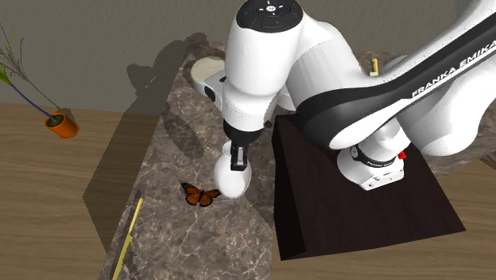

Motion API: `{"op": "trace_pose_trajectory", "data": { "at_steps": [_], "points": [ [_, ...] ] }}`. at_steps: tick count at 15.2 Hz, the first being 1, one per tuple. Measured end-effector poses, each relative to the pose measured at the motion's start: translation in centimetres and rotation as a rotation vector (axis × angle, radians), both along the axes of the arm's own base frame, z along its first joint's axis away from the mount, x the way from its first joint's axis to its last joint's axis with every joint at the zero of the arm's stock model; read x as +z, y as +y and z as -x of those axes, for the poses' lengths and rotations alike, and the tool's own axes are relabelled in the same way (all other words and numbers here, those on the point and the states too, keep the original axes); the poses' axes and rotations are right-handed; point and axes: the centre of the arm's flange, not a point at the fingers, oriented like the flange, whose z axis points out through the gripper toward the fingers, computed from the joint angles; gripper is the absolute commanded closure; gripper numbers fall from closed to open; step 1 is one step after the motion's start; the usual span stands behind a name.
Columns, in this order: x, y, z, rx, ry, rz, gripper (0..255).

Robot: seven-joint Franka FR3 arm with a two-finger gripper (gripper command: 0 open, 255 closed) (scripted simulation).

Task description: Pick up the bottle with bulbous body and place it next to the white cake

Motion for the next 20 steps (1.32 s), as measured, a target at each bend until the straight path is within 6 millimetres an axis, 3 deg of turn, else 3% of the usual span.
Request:
{"op": "trace_pose_trajectory", "data": {
  "at_steps": [20],
  "points": [
    [10.0,-0.4,0.2,0.000,0.000,0.000,255]
  ]
}}
